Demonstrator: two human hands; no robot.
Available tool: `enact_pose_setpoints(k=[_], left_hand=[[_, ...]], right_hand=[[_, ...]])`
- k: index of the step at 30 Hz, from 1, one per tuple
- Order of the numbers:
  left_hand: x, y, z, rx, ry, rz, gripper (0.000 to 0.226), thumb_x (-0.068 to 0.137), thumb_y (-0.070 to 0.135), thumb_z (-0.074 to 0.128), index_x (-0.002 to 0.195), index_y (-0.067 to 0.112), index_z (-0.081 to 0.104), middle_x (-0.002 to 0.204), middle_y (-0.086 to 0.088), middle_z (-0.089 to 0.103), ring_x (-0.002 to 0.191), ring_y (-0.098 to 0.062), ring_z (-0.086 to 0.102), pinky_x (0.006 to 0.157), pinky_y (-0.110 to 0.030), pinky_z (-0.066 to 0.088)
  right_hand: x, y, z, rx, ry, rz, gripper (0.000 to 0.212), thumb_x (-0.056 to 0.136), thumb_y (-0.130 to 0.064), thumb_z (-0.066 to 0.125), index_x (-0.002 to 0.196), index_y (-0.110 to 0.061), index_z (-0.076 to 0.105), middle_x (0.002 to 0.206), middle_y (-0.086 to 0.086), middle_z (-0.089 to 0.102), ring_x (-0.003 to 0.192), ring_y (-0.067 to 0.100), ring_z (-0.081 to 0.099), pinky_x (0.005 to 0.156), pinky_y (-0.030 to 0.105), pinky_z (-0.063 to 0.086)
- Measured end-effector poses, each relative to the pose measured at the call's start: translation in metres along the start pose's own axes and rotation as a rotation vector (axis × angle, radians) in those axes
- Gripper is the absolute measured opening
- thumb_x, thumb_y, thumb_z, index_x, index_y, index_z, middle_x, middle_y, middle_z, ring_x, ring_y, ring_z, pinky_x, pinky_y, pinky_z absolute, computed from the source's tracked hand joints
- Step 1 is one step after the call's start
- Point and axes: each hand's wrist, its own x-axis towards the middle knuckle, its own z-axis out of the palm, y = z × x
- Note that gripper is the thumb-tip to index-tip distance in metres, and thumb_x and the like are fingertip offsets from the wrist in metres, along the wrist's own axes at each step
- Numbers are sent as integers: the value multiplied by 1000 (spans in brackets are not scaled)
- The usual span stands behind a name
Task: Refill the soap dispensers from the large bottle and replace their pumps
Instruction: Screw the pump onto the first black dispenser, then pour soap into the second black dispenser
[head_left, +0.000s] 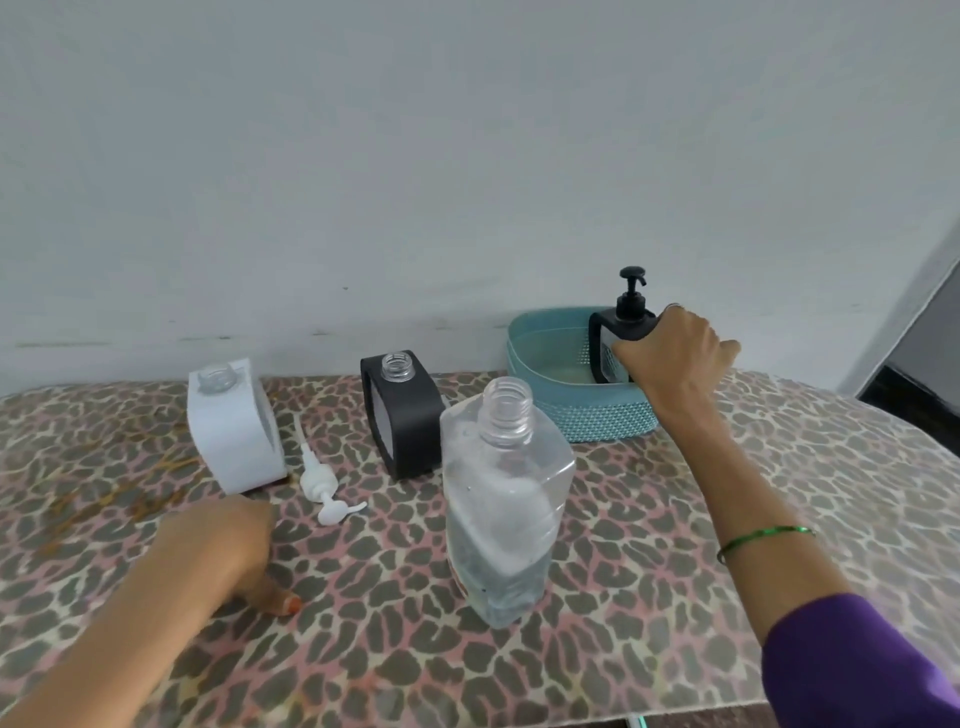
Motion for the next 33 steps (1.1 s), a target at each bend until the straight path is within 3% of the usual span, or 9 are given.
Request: enact_pose_setpoints(k=[2,5,8,13,18,24,27,29,33], left_hand=[[4,1,-4,14,-33,-2,85,74,63,67,139,17,36,141,-1,45,125,-16,48,103,-25,42],[9,0,-6,14,-64,-3,88,72,63,69,139,17,35,141,0,44,126,-16,47,104,-25,41],[12,-1,-7,5,-86,-12,92,71,63,70,141,16,33,142,-1,43,127,-17,46,104,-26,41],[10,-1,-6,-14,-71,-20,94,70,63,71,141,17,33,143,-1,43,128,-18,46,104,-27,41],[5,-1,-2,-24,-40,-21,90,71,64,69,139,15,36,139,-3,46,124,-19,49,103,-29,43],[3,-2,2,-49,17,-4,91,70,64,69,138,13,39,138,-6,48,123,-22,50,104,-33,43],[1,-4,5,-58,44,24,89,72,65,68,138,11,39,136,-6,49,122,-23,51,104,-35,43],[-1,-5,7,-58,76,46,87,74,65,66,137,12,40,136,-7,49,122,-23,51,104,-35,43],[-8,-8,16,-37,178,79,78,77,66,61,130,11,46,127,-6,54,115,-21,55,98,-32,47]], right_hand=[[1,5,5,-33,0,21,51,79,-58,60,80,-7,58,76,8,59,91,32,56,80,43,30],[0,9,9,-50,-117,103,73,78,-64,61,112,1,57,118,17,56,125,37,40,97,57,30],[0,9,6,-49,-207,162,81,79,-59,62,125,5,46,135,20,41,135,37,27,102,60,25],[-3,4,5,-28,-240,189,81,73,-43,72,127,8,40,134,19,33,134,37,23,101,56,25],[-5,3,3,44,-282,192,94,75,-46,72,138,6,25,138,21,27,136,40,18,104,58,21],[-34,0,-34,222,-340,114,75,84,-51,63,130,1,34,132,17,29,128,39,27,102,55,27],[-62,1,-62,515,-450,100,49,85,-49,63,114,-10,53,124,10,48,113,28,48,94,45,42],[-87,0,-80,760,-548,125,43,85,-54,60,104,-15,61,109,6,61,98,20,58,83,37,48],[-144,-3,-100,1056,-653,91,72,71,-77,57,110,-17,64,107,2,70,101,20,66,93,41,50]])
